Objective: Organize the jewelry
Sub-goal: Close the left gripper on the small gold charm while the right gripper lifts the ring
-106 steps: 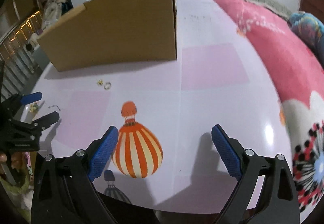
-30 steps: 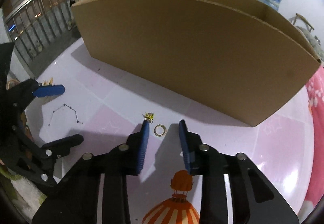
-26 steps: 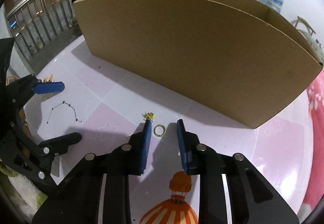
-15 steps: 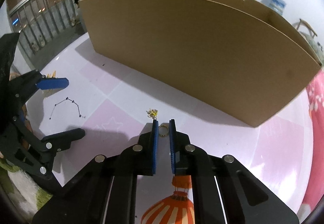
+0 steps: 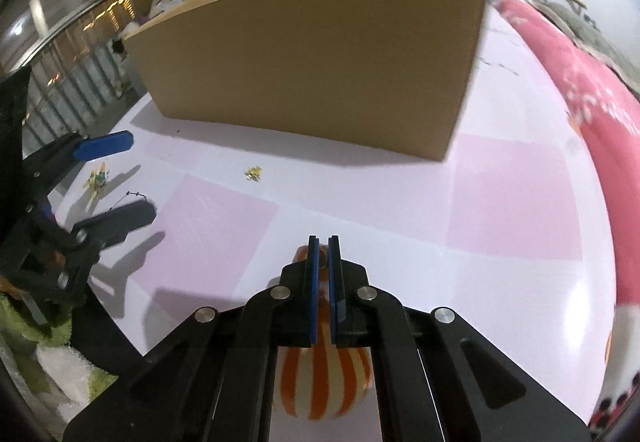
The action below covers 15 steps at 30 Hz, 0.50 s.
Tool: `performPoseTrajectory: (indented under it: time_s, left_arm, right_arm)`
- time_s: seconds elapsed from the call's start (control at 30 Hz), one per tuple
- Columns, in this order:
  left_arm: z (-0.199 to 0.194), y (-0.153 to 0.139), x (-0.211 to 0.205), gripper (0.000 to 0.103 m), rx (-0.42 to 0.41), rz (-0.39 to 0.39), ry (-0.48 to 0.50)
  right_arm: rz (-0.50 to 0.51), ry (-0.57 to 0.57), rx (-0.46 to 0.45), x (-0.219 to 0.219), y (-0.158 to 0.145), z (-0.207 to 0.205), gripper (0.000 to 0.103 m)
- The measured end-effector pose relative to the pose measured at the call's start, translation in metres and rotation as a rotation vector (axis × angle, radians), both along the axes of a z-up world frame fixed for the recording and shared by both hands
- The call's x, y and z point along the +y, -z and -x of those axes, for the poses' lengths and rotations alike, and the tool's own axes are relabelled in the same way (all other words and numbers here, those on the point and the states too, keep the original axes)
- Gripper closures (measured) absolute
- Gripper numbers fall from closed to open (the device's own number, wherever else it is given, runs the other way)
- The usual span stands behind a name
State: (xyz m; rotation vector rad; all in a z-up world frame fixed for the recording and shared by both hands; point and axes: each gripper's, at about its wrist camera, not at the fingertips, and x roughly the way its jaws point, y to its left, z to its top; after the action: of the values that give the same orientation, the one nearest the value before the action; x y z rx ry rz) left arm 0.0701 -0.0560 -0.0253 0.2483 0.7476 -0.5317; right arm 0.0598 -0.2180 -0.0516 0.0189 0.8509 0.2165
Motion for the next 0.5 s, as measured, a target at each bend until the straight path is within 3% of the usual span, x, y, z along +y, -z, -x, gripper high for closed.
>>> performPoseTrajectory:
  time_s: [0.2, 0.33, 0.5]
  left_arm:
    - [-0.012, 0.001, -0.015, 0.032, 0.034, 0.011, 0.046]
    - [-0.023, 0.002, -0.03, 0.046, 0.072, 0.007, 0.072]
    - [-0.032, 0.007, -0.049, 0.064, 0.106, -0.014, 0.099]
  right_arm:
    - [-0.072, 0.05, -0.032, -0.017, -0.001, 0.015, 0.094]
    - [-0.126, 0.067, -0.065, -0.03, -0.003, 0.025, 0.081]
    - [-0.153, 0.068, -0.072, -0.03, -0.001, 0.024, 0.081]
